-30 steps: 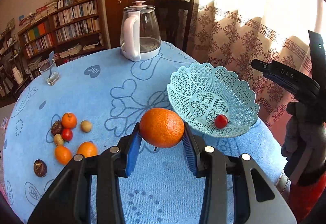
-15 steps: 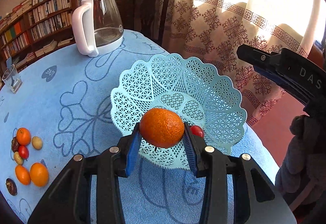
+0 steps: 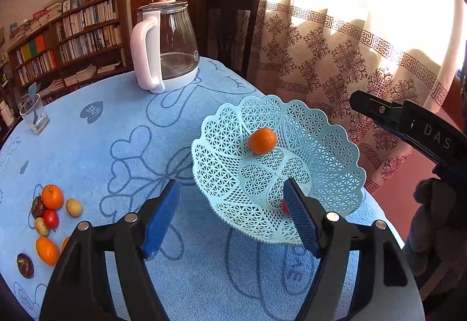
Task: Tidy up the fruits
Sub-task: 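Lower the small orange into the basket and open the left tool, then withdraw both tools from the basket back toward the fruits, then grasp the dark brown round fruit with the left tool, then grasp the large orange with the right tool while the left tool holds the dark fruit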
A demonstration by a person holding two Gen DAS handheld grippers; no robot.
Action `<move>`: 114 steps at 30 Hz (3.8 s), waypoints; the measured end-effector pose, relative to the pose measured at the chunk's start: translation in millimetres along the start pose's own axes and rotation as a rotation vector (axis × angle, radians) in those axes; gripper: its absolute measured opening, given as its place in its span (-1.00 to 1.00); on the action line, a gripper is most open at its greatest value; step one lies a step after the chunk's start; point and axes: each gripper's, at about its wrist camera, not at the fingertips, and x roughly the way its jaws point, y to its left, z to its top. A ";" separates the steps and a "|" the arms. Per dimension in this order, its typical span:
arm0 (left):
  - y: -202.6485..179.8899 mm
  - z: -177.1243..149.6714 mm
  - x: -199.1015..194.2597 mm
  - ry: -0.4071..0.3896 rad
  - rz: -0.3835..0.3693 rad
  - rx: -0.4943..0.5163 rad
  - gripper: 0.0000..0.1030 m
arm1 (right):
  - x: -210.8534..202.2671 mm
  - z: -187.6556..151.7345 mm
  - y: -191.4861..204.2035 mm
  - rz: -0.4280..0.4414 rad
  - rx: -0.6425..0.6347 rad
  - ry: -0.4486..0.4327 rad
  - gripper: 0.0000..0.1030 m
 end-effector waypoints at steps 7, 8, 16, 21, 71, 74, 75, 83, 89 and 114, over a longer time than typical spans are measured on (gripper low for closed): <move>14.5 -0.2 -7.2 -0.025 0.041 -0.033 0.61 | -0.2 -2.4 3.1 0.013 0.003 -0.006 0.37; 17.1 -0.3 -9.0 -0.027 0.047 -0.037 0.61 | -1.2 -2.8 4.4 0.016 0.001 -0.011 0.40; 40.3 -0.6 -34.1 -0.080 0.111 -0.065 0.78 | -11.5 -5.6 17.9 0.072 -0.022 -0.040 0.42; 62.0 -2.3 -51.5 -0.107 0.162 -0.092 0.78 | -18.3 -8.6 28.9 0.108 -0.043 -0.054 0.48; 272.6 -133.7 -90.7 0.092 0.481 -0.477 0.63 | -3.7 -77.8 134.4 0.265 -0.260 0.108 0.59; 274.0 -137.2 -81.5 0.117 0.467 -0.480 0.49 | 0.0 -81.5 136.2 0.266 -0.268 0.119 0.59; 274.3 -138.6 -78.4 0.125 0.462 -0.482 0.43 | 1.1 -82.5 136.4 0.266 -0.269 0.123 0.59; 273.8 -143.5 -65.0 0.142 0.462 -0.485 0.12 | 11.3 -94.8 142.4 0.264 -0.289 0.160 0.59; 271.8 -146.0 -68.3 0.094 0.450 -0.483 -0.13 | 20.9 -107.5 148.2 0.262 -0.306 0.198 0.59; 265.7 -152.0 -90.7 -0.049 0.496 -0.513 -0.13 | 92.2 -160.2 252.9 0.324 -0.501 0.435 0.59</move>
